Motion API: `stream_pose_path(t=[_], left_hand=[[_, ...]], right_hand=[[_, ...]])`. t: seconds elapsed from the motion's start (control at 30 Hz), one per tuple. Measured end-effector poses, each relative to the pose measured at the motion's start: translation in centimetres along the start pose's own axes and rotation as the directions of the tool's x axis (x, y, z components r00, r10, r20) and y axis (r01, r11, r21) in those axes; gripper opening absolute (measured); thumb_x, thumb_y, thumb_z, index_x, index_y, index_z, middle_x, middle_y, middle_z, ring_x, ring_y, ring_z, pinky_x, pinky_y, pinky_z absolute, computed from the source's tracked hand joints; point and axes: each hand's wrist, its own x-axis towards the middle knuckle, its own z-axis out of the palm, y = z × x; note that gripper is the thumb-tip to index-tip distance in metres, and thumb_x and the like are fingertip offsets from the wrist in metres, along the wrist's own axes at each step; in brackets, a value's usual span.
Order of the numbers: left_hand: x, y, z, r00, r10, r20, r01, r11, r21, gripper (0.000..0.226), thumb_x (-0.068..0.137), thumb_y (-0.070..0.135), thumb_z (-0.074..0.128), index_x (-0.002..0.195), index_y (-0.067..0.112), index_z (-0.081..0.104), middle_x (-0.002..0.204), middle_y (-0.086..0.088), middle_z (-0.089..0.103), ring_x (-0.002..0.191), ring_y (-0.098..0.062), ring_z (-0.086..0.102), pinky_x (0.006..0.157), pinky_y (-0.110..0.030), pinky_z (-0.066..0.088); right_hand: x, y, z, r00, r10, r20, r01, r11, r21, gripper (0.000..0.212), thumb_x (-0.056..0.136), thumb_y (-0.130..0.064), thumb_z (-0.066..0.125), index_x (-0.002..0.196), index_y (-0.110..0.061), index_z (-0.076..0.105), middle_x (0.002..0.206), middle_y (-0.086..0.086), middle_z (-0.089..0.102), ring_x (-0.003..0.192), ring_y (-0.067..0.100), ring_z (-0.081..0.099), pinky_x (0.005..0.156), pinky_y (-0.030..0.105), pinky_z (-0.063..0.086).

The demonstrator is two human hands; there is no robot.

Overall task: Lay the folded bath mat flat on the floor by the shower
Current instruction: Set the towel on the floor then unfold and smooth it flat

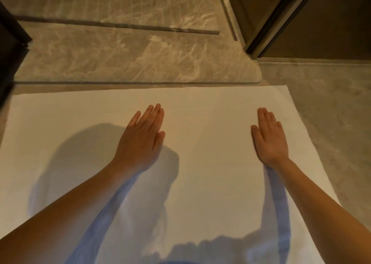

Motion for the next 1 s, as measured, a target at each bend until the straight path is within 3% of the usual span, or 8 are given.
stream_pose_path(t=[0.1,0.3,0.43,0.5,0.63,0.73,0.87,1.0], left_hand=[[0.1,-0.1,0.1,1.000,-0.001,-0.012,0.001,1.000,-0.002,0.061,0.100,0.036,0.017,0.154,0.009,0.022,0.163,-0.007,0.021,0.151,-0.020,0.017,0.123,-0.042,0.014],[0.6,-0.3,0.1,0.999,0.009,-0.037,-0.011,0.999,-0.040,0.061,0.099,0.035,0.021,0.153,0.009,0.026,0.162,-0.007,0.024,0.150,-0.019,0.019,0.123,-0.040,0.015],[0.6,-0.4,0.1,0.998,0.026,-0.058,-0.029,0.998,-0.057,0.060,0.100,0.035,0.022,0.154,0.010,0.026,0.162,-0.007,0.024,0.151,-0.019,0.019,0.123,-0.040,0.014],[0.7,-0.4,0.1,0.998,0.029,-0.056,-0.031,0.999,-0.037,0.060,0.100,0.035,0.020,0.154,0.009,0.025,0.163,-0.007,0.023,0.151,-0.018,0.018,0.123,-0.040,0.014],[0.7,-0.6,0.1,0.997,0.024,-0.071,-0.025,1.000,-0.011,0.059,0.100,0.033,0.023,0.153,0.008,0.026,0.162,-0.008,0.025,0.150,-0.019,0.020,0.123,-0.041,0.015],[0.4,-0.6,0.1,0.985,0.064,-0.159,-0.070,0.997,-0.035,0.053,0.100,0.023,0.032,0.149,0.004,0.036,0.157,-0.013,0.034,0.147,-0.023,0.028,0.121,-0.044,0.021],[0.7,-0.6,0.5,0.988,0.070,-0.137,-0.073,0.997,-0.016,0.055,0.101,0.027,0.029,0.151,0.005,0.032,0.159,-0.012,0.030,0.149,-0.023,0.025,0.122,-0.043,0.017],[1.0,-0.8,0.7,0.995,0.057,-0.084,-0.057,0.998,0.003,0.058,0.100,0.030,0.027,0.153,0.006,0.028,0.161,-0.010,0.027,0.150,-0.022,0.022,0.122,-0.041,0.015]], right_hand=[[-0.3,2.1,-0.5,0.997,0.077,-0.013,-0.077,0.997,0.013,0.067,0.098,-0.046,0.013,0.157,-0.015,0.008,0.165,0.003,0.008,0.152,0.018,0.004,0.123,0.039,0.002],[0.0,2.5,-0.1,0.997,0.078,-0.012,-0.078,0.996,0.031,0.067,0.098,-0.046,0.013,0.157,-0.016,0.007,0.165,0.002,0.006,0.152,0.017,0.002,0.122,0.035,-0.001],[0.1,1.7,-0.5,0.992,0.125,-0.032,-0.125,0.992,-0.012,0.057,0.106,-0.032,0.024,0.157,-0.010,0.010,0.165,0.009,0.009,0.152,0.024,0.005,0.123,0.044,0.004],[-0.5,-1.9,-0.4,0.989,0.130,-0.070,-0.135,0.988,-0.073,0.056,0.106,-0.028,0.028,0.155,-0.005,0.015,0.164,0.014,0.010,0.151,0.030,0.007,0.122,0.046,0.005],[-2.3,-16.0,2.3,0.953,-0.295,-0.073,0.298,0.954,0.034,0.057,0.102,-0.031,0.033,0.154,-0.007,0.024,0.162,0.012,0.020,0.151,0.029,0.014,0.121,0.042,0.004],[-1.8,-22.1,3.7,0.918,-0.397,-0.014,0.396,0.910,0.120,0.056,0.104,-0.035,0.032,0.155,-0.014,0.022,0.163,0.005,0.022,0.151,0.022,0.013,0.122,0.039,0.002],[2.2,-17.7,3.6,0.919,-0.392,0.037,0.390,0.920,0.041,0.054,0.105,-0.037,0.027,0.157,-0.025,0.017,0.164,-0.004,0.017,0.152,0.018,0.008,0.122,0.039,0.003],[6.1,-9.1,1.6,0.981,-0.193,-0.011,0.193,0.980,0.037,0.055,0.105,-0.038,0.024,0.157,-0.024,0.015,0.164,-0.002,0.014,0.152,0.019,0.008,0.122,0.039,0.004]])
